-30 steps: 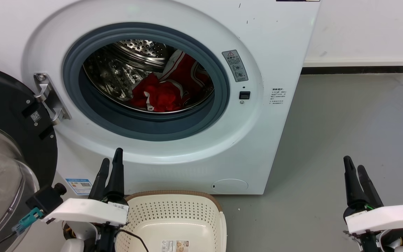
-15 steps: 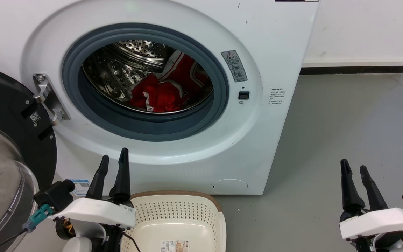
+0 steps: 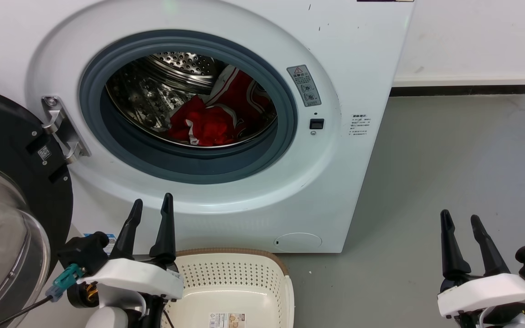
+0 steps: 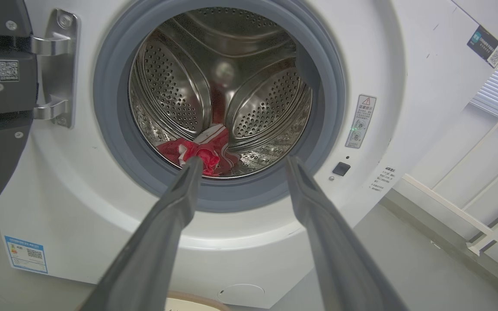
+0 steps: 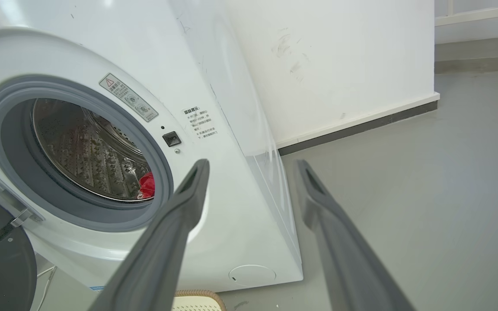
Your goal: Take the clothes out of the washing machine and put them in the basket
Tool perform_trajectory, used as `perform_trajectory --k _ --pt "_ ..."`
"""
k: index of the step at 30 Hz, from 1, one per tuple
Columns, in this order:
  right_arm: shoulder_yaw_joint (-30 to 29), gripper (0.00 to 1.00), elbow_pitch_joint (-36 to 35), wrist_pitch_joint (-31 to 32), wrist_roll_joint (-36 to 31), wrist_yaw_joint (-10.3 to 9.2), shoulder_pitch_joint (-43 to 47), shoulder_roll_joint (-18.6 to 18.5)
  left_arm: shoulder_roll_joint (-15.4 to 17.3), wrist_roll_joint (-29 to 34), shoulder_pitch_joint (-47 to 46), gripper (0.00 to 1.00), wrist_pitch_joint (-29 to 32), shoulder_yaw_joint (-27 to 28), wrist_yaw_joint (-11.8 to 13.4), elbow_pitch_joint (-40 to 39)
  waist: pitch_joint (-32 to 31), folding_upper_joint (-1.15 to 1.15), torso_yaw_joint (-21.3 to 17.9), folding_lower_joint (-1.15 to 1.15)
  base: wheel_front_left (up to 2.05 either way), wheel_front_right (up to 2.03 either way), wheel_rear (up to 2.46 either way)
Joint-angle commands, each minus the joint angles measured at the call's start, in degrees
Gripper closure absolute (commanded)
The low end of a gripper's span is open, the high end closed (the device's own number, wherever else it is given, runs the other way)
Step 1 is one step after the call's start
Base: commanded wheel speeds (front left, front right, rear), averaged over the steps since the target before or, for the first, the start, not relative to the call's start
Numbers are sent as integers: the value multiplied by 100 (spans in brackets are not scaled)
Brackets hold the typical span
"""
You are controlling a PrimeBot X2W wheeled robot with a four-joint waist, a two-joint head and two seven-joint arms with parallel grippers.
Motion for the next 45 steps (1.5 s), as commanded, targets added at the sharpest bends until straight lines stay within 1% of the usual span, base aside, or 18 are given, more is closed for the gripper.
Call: perform_trajectory --k 1,24,45 --pt "9 0 -28 -72 -193 1 11 -2 29 195 -143 0 -68 -5 24 -25 1 0 0 0 0 0 0" --pt "59 0 -37 -361 -1429 0 91 0 28 1412 -121 0 -353 -43 104 30 22 0 12 0 0 0 0" --pt "79 0 26 -596 -2321 -1 93 3 22 2310 -132 0 -578 -26 136 197 38 0 18 0 0 0 0"
